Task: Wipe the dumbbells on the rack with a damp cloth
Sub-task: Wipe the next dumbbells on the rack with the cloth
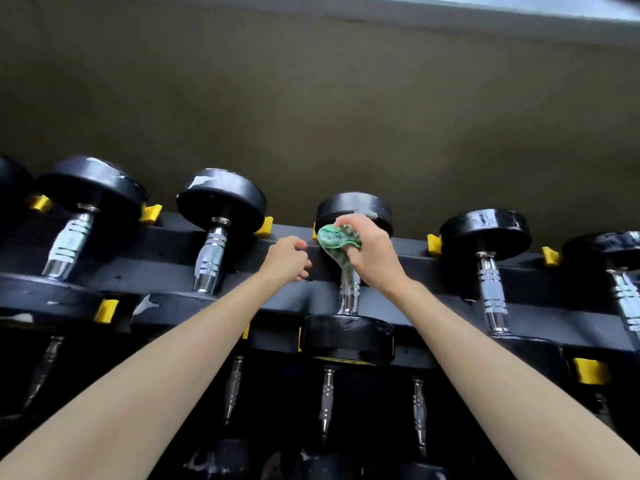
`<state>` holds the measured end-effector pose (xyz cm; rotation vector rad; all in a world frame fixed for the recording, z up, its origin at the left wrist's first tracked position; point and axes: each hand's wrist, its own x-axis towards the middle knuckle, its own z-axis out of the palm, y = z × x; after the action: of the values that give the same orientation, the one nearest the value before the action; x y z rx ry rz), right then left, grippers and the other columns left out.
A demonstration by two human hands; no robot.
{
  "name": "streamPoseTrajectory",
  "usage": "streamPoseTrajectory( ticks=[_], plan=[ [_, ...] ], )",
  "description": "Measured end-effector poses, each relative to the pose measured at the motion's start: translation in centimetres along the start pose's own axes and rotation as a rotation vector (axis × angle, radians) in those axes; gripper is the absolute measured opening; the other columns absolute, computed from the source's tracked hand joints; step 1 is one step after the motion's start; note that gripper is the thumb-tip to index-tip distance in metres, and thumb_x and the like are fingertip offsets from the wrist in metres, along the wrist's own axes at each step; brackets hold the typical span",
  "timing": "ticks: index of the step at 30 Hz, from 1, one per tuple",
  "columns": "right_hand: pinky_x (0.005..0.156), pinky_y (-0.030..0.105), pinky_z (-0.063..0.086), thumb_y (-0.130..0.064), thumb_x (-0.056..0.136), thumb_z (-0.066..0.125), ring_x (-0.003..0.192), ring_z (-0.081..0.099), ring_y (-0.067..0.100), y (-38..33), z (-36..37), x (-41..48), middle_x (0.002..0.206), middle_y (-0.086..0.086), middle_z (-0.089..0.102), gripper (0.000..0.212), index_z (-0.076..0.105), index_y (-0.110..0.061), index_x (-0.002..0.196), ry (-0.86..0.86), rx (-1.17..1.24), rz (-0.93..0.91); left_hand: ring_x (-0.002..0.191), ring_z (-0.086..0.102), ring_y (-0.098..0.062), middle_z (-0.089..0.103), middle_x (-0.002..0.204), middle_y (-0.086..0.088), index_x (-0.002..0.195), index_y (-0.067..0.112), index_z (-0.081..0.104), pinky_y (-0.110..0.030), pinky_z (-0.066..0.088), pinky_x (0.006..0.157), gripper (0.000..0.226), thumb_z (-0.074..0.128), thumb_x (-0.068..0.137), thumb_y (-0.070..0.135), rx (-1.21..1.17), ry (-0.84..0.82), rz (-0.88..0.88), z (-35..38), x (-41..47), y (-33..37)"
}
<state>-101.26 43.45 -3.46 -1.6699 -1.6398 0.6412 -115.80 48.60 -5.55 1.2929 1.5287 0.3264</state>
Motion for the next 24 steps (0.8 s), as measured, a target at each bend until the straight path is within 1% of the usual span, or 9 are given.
streamPoseTrajectory(
  ticks=[3,6,9,12,15,17,20,22,24],
  plan=[
    [0.08,0.017,0.032,0.012,0.076,0.048,0.102,0.051,0.019,0.9,0.1,-0.2,0.116,0.005,0.059,0.043,0.057,-0.008,0.113,-0.121,-0.112,0.026,0.059,0.056,-0.018,0.063,0.09,-0.012,0.118,0.011,0.052,-0.025,0.05,0.058,0.038,0.032,0.087,-0.001,-0.007,0.007,-0.019,0.1,0.3,-0.2],
    [0.076,0.026,0.036,0.003,0.078,0.051,0.096,0.053,0.02,0.7,-0.1,-0.5,0.106,0.001,0.06,0.038,0.056,-0.015,0.111,-0.267,-0.168,0.052,0.059,0.056,-0.018,0.063,0.088,-0.012,0.116,0.01,0.052,-0.025,0.049,0.058,0.037,0.032,0.087,-0.002,-0.024,0.025,-0.028,0.2,0.3,-0.2],
    [0.075,0.026,0.034,-0.004,0.079,0.052,0.088,0.049,0.017,-0.4,-0.3,-0.9,0.095,-0.004,0.056,0.036,0.056,-0.02,0.111,-0.471,-0.249,0.056,0.056,0.055,-0.016,0.063,0.089,-0.013,0.116,0.008,0.052,-0.024,0.05,0.056,0.036,0.031,0.089,-0.002,-0.035,0.041,-0.039,0.2,0.0,-0.1],
    [0.07,0.025,0.029,-0.008,0.083,0.05,0.084,0.044,0.017,-1.3,0.0,-1.6,0.09,-0.005,0.053,0.035,0.053,-0.02,0.115,-0.611,-0.288,0.096,0.059,0.057,-0.018,0.064,0.092,-0.014,0.118,0.007,0.052,-0.024,0.051,0.057,0.035,0.031,0.091,-0.001,-0.05,0.048,-0.046,-0.1,-0.5,0.0],
    [0.061,0.023,0.033,-0.014,0.087,0.054,0.082,0.044,0.016,-2.4,-0.1,-2.3,0.082,-0.004,0.05,0.028,0.052,-0.019,0.114,-0.745,-0.269,0.14,0.062,0.058,-0.018,0.064,0.096,-0.015,0.117,0.007,0.051,-0.026,0.052,0.061,0.033,0.031,0.091,-0.001,-0.061,0.048,-0.04,-0.6,-1.1,0.2],
    [0.062,0.018,0.033,-0.014,0.087,0.055,0.083,0.042,0.015,-2.9,-0.5,-2.2,0.08,-0.008,0.047,0.027,0.053,-0.02,0.113,-0.783,-0.236,0.207,0.065,0.06,-0.02,0.064,0.097,-0.016,0.115,0.008,0.05,-0.028,0.053,0.064,0.032,0.031,0.092,-0.001,-0.069,0.047,-0.033,-0.9,-1.5,0.4],
    [0.07,0.024,0.033,-0.009,0.084,0.058,0.084,0.043,0.013,-2.9,-1.2,-1.9,0.09,-0.008,0.047,0.025,0.053,-0.025,0.102,-0.799,-0.117,0.313,0.071,0.062,-0.023,0.065,0.096,-0.015,0.11,0.011,0.05,-0.032,0.054,0.069,0.029,0.031,0.091,-0.001,-0.051,0.026,-0.02,-1.2,-2.1,0.5],
    [0.065,0.023,0.032,-0.003,0.084,0.057,0.078,0.042,0.009,-2.6,-2.1,-2.2,0.09,-0.006,0.046,0.022,0.053,-0.022,0.095,-0.763,0.039,0.402,0.068,0.062,-0.02,0.066,0.093,-0.013,0.106,0.011,0.052,-0.03,0.054,0.068,0.028,0.031,0.091,0.0,-0.03,0.009,-0.015,-1.2,-2.6,0.6],
    [0.066,0.024,0.032,-0.001,0.085,0.054,0.083,0.043,0.011,-2.0,-3.2,-2.9,0.097,-0.003,0.046,0.022,0.054,-0.022,0.094,-0.697,0.164,0.503,0.064,0.06,-0.018,0.066,0.089,-0.012,0.104,0.009,0.055,-0.027,0.052,0.063,0.028,0.031,0.09,0.0,-0.018,-0.025,-0.02,-0.9,-3.2,0.7]
  ],
)
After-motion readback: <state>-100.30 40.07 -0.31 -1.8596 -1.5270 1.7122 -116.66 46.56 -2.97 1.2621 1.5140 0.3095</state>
